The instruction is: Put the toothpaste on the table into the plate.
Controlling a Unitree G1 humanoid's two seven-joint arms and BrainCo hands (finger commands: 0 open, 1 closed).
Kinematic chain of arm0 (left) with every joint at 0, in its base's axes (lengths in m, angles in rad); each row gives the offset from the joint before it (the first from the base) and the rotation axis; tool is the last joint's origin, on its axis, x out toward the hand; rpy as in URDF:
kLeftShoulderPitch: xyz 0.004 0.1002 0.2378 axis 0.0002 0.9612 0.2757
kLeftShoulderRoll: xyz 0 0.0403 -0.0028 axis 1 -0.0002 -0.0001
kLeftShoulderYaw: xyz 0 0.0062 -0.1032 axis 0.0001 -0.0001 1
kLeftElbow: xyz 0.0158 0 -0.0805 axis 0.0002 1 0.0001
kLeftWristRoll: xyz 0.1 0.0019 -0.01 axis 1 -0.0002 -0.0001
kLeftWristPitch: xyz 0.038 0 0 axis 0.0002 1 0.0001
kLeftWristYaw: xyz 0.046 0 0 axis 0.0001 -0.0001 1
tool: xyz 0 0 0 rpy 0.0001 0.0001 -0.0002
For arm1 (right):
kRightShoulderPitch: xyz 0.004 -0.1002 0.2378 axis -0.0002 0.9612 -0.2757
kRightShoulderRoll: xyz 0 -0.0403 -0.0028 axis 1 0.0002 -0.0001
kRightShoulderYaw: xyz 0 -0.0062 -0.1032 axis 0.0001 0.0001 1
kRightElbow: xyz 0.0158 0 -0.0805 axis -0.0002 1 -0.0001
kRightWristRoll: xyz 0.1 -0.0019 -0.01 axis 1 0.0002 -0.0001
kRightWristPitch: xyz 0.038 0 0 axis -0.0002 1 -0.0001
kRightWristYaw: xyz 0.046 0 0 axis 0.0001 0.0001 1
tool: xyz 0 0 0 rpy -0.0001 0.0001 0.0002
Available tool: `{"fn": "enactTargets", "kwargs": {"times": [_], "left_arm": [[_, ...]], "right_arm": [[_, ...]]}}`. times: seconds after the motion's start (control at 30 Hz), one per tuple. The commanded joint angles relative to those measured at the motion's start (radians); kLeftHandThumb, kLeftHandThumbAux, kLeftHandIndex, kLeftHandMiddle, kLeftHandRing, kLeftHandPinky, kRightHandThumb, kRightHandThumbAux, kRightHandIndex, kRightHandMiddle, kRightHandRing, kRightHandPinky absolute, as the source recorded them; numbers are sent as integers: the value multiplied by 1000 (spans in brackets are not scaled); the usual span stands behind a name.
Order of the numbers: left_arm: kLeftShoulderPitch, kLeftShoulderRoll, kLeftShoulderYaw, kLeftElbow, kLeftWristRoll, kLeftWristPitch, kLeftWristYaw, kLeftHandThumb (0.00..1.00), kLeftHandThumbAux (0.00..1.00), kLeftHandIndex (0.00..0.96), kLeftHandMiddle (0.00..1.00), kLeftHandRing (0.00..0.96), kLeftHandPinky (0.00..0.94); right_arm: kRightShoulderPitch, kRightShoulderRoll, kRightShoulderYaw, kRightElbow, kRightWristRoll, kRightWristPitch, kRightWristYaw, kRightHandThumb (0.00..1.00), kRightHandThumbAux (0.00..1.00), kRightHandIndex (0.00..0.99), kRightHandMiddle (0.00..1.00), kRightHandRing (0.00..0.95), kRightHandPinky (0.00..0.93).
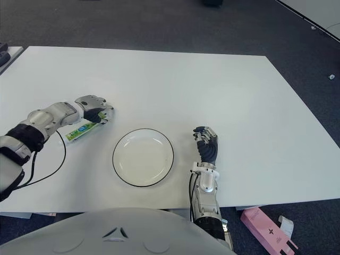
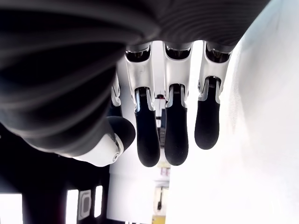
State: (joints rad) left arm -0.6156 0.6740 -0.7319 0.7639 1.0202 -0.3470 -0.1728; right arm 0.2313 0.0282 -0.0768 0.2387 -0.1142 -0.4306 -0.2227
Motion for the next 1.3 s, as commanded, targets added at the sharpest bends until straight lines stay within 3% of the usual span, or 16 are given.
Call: {"fn": "enactTargets", "kwargs": {"times": [0.03, 0.57, 0.9, 1.1, 1.3], "left_arm": [[77, -38, -69, 25, 27, -27, -58, 408, 246, 0, 14, 3, 67], [99, -49, -56, 11, 7, 13, -75, 419, 256, 0, 23, 11, 74], [125, -40, -24, -36, -8, 90, -45, 437, 263, 0, 25, 14, 78], [151, -33, 0, -79, -25, 135, -53, 460, 264, 0, 40, 39, 131], [238, -11, 43, -210, -60, 226, -136, 488, 259, 0, 87, 96, 200]], "right_arm": [[9, 4, 0, 4, 6, 8, 3, 711, 732, 430, 491, 497, 496], [12, -3, 0, 2, 4, 5, 7, 709, 733, 429, 499, 501, 504], [2, -11, -4, 20, 3, -6, 9, 708, 733, 429, 499, 506, 515], [-1, -13, -2, 26, 2, -4, 9, 709, 733, 429, 494, 503, 503], [-5, -14, -2, 31, 2, -8, 9, 709, 733, 429, 494, 501, 503]]}}
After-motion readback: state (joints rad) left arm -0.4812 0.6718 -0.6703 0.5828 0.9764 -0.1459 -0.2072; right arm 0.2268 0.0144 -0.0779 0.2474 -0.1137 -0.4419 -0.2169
